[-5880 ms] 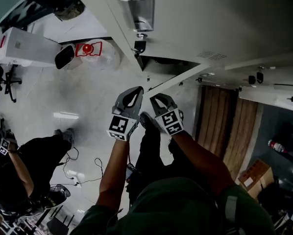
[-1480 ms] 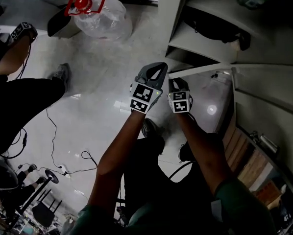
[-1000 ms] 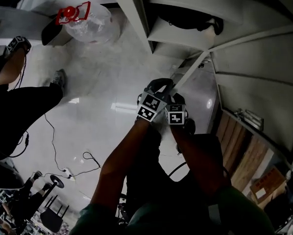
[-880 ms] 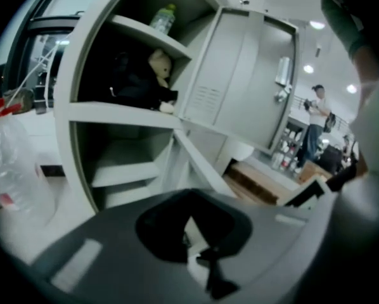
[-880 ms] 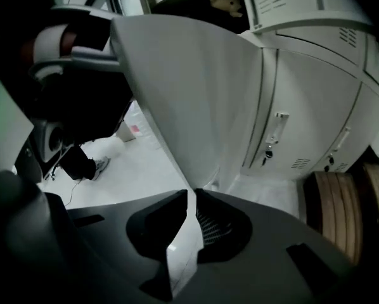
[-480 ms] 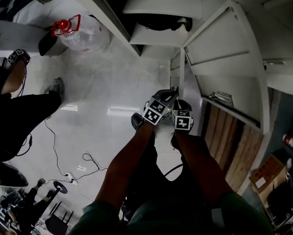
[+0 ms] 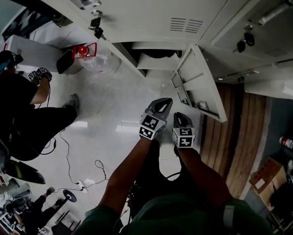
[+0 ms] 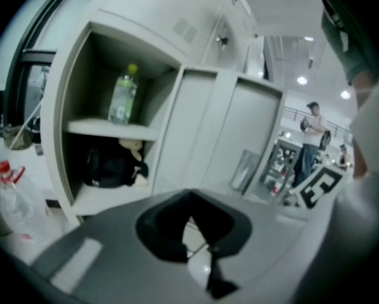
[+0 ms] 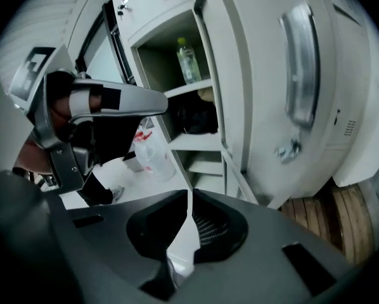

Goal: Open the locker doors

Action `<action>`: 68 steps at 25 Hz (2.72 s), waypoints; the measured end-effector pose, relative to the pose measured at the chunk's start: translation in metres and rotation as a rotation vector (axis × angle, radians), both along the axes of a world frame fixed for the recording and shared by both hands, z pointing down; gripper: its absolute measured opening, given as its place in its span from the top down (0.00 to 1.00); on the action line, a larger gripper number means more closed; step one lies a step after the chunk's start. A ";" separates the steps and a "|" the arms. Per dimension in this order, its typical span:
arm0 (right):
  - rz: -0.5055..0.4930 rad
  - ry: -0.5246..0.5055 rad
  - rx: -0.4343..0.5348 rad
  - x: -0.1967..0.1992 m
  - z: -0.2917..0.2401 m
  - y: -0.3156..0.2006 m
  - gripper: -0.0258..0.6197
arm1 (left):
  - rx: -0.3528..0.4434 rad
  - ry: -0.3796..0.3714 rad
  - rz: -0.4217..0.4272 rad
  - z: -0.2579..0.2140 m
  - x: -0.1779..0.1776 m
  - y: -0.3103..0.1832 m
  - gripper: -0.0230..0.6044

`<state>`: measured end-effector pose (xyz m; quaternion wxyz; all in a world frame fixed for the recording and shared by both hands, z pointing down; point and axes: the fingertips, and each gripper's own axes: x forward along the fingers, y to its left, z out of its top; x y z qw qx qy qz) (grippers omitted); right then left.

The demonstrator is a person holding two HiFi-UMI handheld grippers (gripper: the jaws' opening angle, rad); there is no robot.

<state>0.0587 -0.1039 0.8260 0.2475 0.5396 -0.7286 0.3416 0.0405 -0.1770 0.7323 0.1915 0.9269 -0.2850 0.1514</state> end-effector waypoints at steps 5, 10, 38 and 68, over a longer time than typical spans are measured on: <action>-0.066 -0.053 0.163 -0.019 -0.111 -0.035 0.95 | 0.136 -0.009 -0.065 -0.106 -0.030 -0.022 0.97; -0.091 -0.074 0.299 -0.027 -0.214 -0.063 0.95 | 0.238 0.003 -0.163 -0.199 -0.077 -0.037 0.97; -0.254 -0.087 0.753 -0.155 -0.548 -0.233 0.95 | 0.603 0.111 -0.307 -0.469 -0.204 -0.152 0.97; -0.446 -0.192 0.741 -0.172 -0.558 -0.171 0.94 | 0.583 0.127 -0.314 -0.467 -0.180 -0.118 0.97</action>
